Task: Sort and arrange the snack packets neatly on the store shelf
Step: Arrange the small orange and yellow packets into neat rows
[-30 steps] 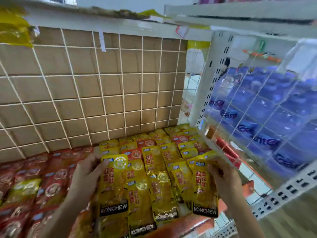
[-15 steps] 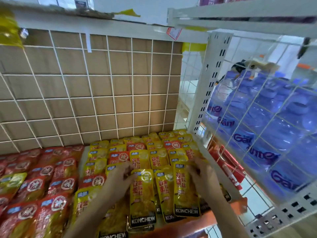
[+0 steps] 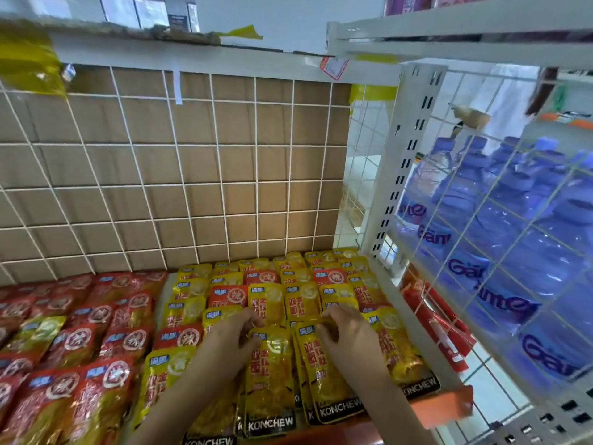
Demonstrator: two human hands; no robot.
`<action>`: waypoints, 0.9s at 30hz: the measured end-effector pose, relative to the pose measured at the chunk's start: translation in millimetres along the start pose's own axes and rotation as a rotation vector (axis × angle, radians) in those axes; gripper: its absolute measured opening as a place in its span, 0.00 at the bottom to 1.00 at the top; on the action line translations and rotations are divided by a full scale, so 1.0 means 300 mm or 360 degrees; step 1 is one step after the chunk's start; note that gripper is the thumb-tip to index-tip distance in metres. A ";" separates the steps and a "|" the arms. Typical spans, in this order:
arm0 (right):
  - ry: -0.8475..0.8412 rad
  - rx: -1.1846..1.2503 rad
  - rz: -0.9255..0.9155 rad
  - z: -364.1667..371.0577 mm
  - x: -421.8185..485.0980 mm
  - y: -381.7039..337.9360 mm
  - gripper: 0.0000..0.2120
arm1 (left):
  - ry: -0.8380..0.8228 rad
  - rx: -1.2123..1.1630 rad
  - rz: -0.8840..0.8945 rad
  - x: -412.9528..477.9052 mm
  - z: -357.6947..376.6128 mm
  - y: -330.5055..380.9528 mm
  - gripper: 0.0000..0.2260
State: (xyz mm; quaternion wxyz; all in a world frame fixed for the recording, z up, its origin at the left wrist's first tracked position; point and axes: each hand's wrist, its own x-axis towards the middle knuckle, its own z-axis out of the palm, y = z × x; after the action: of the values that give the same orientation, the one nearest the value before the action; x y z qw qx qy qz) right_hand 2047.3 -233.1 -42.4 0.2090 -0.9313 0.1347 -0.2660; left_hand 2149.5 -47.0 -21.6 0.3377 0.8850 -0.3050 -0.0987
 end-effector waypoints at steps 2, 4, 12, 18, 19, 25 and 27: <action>0.0038 -0.0103 -0.0013 0.005 -0.008 -0.011 0.10 | 0.0013 -0.0008 0.0023 -0.003 0.001 -0.008 0.09; 0.0095 -0.0148 0.0004 0.012 -0.011 -0.012 0.12 | 0.0032 0.0007 0.0065 -0.006 0.002 -0.015 0.10; 0.0274 -0.0100 0.0131 -0.044 0.025 0.054 0.06 | 0.0149 -0.0025 0.0217 0.057 0.012 0.009 0.05; 0.0251 -0.0153 0.0408 -0.138 0.065 0.187 0.07 | 0.0015 -0.0057 0.0406 0.196 0.095 0.110 0.05; 0.0206 -0.0157 0.0486 -0.155 0.072 0.202 0.07 | -0.0002 -0.0044 0.0437 0.225 0.108 0.123 0.06; -0.0218 -0.0340 0.0735 -0.208 0.101 0.226 0.08 | -0.0056 0.0111 0.0397 0.384 0.160 0.177 0.12; -0.0289 -0.0338 0.0768 -0.212 0.107 0.226 0.09 | -0.0059 0.0217 0.0387 0.418 0.171 0.187 0.15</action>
State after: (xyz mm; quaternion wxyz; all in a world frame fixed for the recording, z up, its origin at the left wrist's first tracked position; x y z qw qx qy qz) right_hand 2029.1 -324.4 -10.5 0.1789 -0.9090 0.3605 -0.1082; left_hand 2203.0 -183.6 -19.3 0.2805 0.8605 -0.4221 -0.0524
